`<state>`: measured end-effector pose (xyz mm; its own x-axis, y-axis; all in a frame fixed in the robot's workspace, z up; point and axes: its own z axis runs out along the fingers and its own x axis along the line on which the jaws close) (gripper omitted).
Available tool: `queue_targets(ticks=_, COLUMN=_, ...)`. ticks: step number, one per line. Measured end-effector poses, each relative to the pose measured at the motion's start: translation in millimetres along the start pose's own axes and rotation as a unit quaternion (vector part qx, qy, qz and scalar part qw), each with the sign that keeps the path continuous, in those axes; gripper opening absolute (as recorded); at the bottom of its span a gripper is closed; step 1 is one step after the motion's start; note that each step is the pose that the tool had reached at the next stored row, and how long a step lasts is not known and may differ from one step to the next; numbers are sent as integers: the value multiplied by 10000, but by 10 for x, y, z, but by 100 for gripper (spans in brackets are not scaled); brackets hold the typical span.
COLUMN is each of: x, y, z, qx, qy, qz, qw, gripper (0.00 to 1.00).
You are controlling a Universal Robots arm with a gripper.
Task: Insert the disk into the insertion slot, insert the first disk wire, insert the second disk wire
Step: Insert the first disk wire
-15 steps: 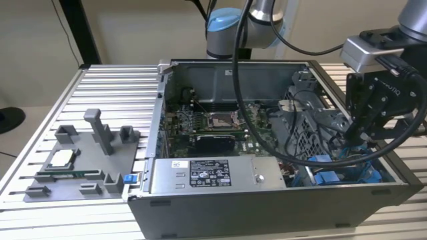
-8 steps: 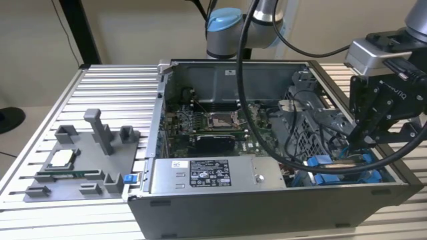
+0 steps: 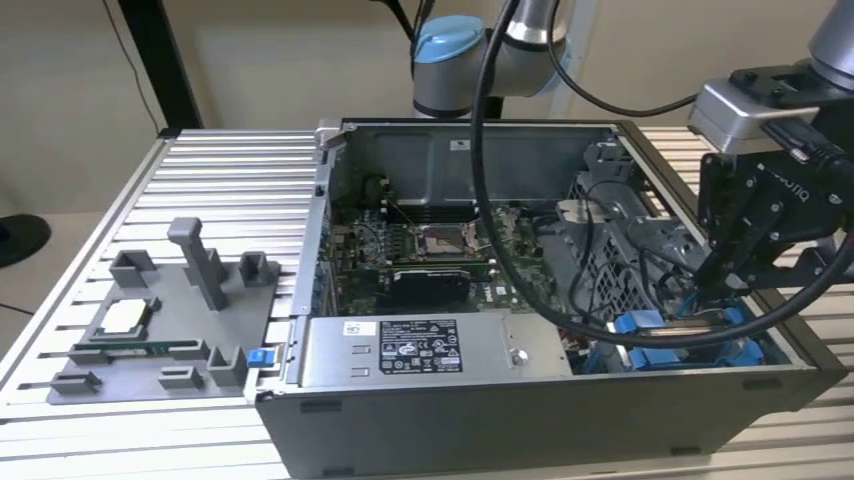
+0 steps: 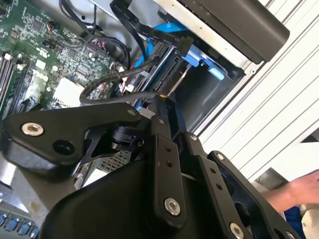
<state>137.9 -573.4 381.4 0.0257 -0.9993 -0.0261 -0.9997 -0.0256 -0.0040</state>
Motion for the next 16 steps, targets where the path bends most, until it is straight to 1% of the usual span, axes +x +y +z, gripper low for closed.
queue_targets(ticks=1, x=1, y=-19, z=4, qx=-41, qy=0, qz=2, qw=10000, gripper=0)
queue_targets(ticks=2, x=1, y=-43, z=8, qx=-91, qy=-3, qz=3, qw=10000, gripper=0)
queue_targets(ticks=6, x=5, y=-171, z=22, qx=-327, qy=-8, qz=9, qw=9995, gripper=0)
queue_targets(ticks=8, x=7, y=-240, z=30, qx=-423, qy=-11, qz=12, qw=9991, gripper=0)
queue_targets(ticks=9, x=8, y=-273, z=36, qx=-462, qy=-11, qz=13, qw=9989, gripper=0)
queue_targets(ticks=10, x=9, y=-295, z=45, qx=-487, qy=-13, qz=14, qw=9988, gripper=0)
queue_targets(ticks=11, x=9, y=-304, z=57, qx=-495, qy=-16, qz=14, qw=9988, gripper=0)
queue_targets(ticks=13, x=10, y=-317, z=79, qx=-507, qy=-19, qz=14, qw=9987, gripper=0)
queue_targets(ticks=16, x=11, y=-328, z=113, qx=-513, qy=-30, qz=14, qw=9987, gripper=0)
